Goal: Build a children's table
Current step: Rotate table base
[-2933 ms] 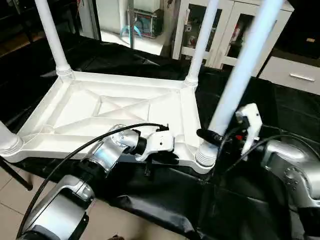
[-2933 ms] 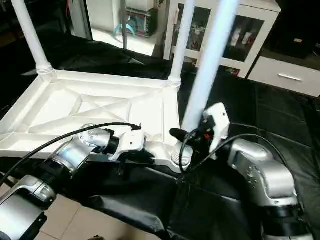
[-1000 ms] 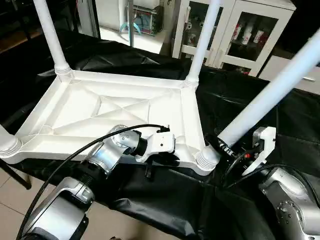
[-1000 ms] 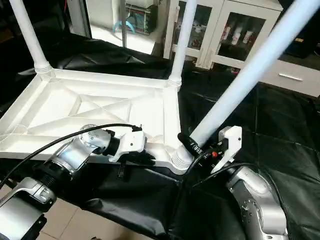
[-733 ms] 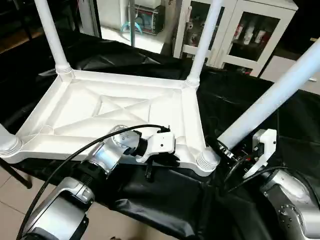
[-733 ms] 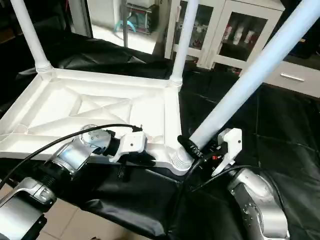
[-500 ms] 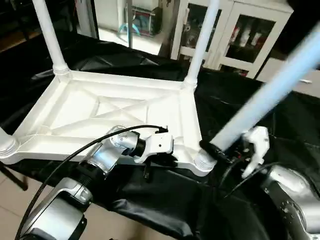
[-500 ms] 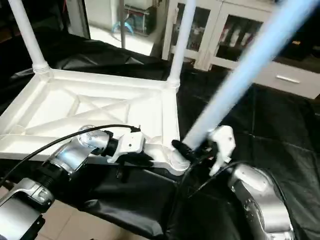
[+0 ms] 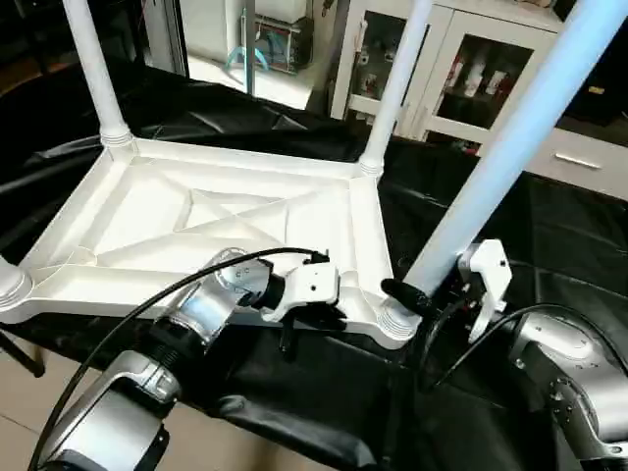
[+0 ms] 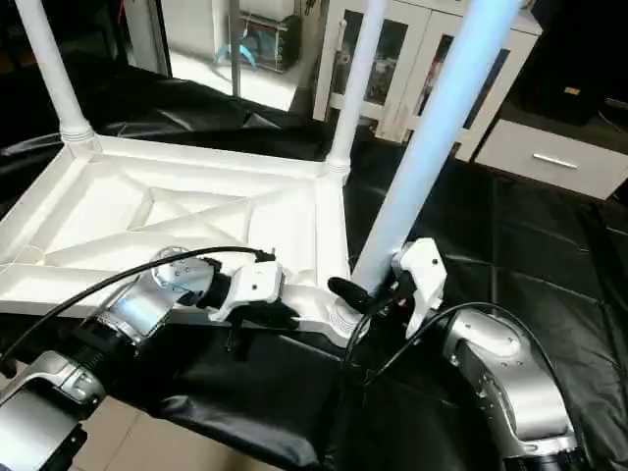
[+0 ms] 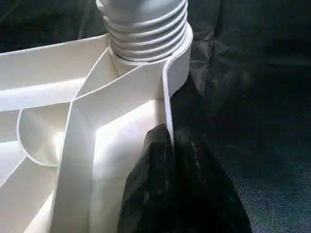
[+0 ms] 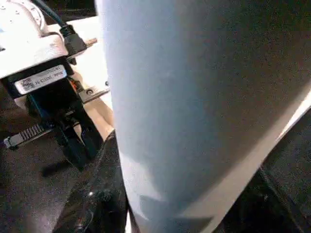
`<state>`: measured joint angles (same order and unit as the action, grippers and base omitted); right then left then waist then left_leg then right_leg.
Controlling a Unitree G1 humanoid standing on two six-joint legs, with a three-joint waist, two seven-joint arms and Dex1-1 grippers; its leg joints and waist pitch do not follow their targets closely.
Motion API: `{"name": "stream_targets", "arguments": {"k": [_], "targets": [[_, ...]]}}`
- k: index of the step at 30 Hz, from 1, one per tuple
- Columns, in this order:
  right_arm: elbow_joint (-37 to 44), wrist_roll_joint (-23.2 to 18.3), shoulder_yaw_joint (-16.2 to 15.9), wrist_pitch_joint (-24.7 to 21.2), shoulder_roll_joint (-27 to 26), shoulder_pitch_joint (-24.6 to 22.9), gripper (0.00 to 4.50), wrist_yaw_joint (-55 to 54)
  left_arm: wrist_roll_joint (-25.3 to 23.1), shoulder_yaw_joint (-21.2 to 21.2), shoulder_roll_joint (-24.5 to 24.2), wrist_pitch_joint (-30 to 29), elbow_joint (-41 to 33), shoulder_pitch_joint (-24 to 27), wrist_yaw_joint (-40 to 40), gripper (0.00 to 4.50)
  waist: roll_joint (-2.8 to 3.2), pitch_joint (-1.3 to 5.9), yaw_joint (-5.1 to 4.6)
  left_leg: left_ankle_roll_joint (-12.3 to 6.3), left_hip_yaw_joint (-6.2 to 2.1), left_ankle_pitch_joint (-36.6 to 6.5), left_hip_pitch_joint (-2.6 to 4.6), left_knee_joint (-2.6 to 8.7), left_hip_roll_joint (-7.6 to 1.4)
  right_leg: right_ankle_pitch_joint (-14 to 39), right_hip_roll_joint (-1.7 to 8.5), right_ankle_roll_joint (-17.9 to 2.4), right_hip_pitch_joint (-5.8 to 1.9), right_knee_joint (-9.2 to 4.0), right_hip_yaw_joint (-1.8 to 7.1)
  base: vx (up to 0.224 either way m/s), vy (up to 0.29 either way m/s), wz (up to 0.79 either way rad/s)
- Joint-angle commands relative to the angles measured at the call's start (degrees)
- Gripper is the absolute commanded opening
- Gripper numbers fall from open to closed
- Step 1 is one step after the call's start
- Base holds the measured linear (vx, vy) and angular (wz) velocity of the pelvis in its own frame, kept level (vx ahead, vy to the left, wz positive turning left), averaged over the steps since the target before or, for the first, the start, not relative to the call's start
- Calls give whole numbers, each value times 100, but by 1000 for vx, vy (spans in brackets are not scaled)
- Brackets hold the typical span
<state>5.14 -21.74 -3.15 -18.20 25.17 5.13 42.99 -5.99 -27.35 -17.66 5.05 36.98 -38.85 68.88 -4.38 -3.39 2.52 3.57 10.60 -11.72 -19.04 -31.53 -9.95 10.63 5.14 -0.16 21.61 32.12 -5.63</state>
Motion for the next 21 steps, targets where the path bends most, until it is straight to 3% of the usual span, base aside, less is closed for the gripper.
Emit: {"name": "stream_targets", "arguments": {"k": [1, 4, 9, 10, 12, 14, 17, 18, 19, 20, 21], "targets": [[-1124, 484, -490, -497, -3, -571, 182, -148, -92, 34, -88, -23, 58, 82, -62, 0, 73, 21, -24, 69, -317, -2866, 32, 497, -436, 4208, 574, -202, 72, -709, 367, 0, 0, 0], [-1152, 474, -383, -365, -132, -626, 182, -279, -103, 55, -83, -18, 51, 92, -120, 0, 108, 4, -64, 148, -375, -3166, 24, 528, -447, 4160, 559, -214, 64, -705, 344, 0, 0, 0], [-1148, 560, -386, -256, -184, -633, 182, -397, -120, 72, -74, -21, 60, 104, -195, 0, 97, 2, -102, 175, -404, -3361, 21, 550, -450, 4102, 570, -233, 48, -715, 346, 0, 0, 0], [-1161, 575, -378, -247, -198, -617, 182, -433, -124, 78, -70, -23, 68, 101, -215, 0, 147, 9, -95, 187, -409, -3359, 25, 553, -451, 4045, 573, -254, 40, -708, 348, 0, 0, 0], [-1250, 647, -336, -171, -255, -548, 182, -592, -125, 110, -48, -61, 97, 95, -301, 0, 152, 5, -110, 220, -416, -3415, 16, 574, -456, 3893, 559, -297, 25, -704, 341, 0, 0, 0], [-1566, 820, -87, -18, -472, -293, 182, -1223, -142, 232, 81, -361, 152, 72, -695, 0, 152, -17, -157, 294, -430, -3610, 26, 576, -442, 4037, 557, -314, 63, -712, 307, 0, 0, 0], [-2035, 919, 287, 161, -777, 92, 182, -2095, -10, 435, 343, -854, 149, 29, -1060, 0, 171, -10, -235, 351, -495, -3765, 17, 573, -423, 4208, 567, -235, 11, -751, 235, 0, 0, 0], [-2126, 912, 353, 178, -828, 168, 182, -2229, 13, 473, 400, -921, 161, 7, -1137, 0, 197, 4, -314, 385, -539, -3863, -12, 602, -428, 3851, 549, -319, -57, -718, 198, 0, 0, 0], [-2406, 947, 494, 223, -992, 467, 182, -2683, 16, 533, 604, -1155, 238, -109, -1405, 0, 211, 1, -342, 402, -543, -3911, -25, 614, -436, 3698, 539, -361, -74, -702, 184, -23, 52, -13], [-2430, 943, 504, 223, -1010, 496, 182, -2712, 14, 544, 630, -1168, 258, -128, -1455, 0, 204, 19, -378, 418, -563, -3950, -43, 614, -409, 3503, 529, -405, -87, -676, 176, -23, 52, -13], [-2753, 872, 629, 219, -1250, 884, 182, -3094, -12, 692, 977, -1325, 531, -383, -2119, 0, 199, 31, -400, 407, -561, -3901, -26, 587, -386, 3394, 545, -486, -53, -664, 205, 0, 0, 0]]}}
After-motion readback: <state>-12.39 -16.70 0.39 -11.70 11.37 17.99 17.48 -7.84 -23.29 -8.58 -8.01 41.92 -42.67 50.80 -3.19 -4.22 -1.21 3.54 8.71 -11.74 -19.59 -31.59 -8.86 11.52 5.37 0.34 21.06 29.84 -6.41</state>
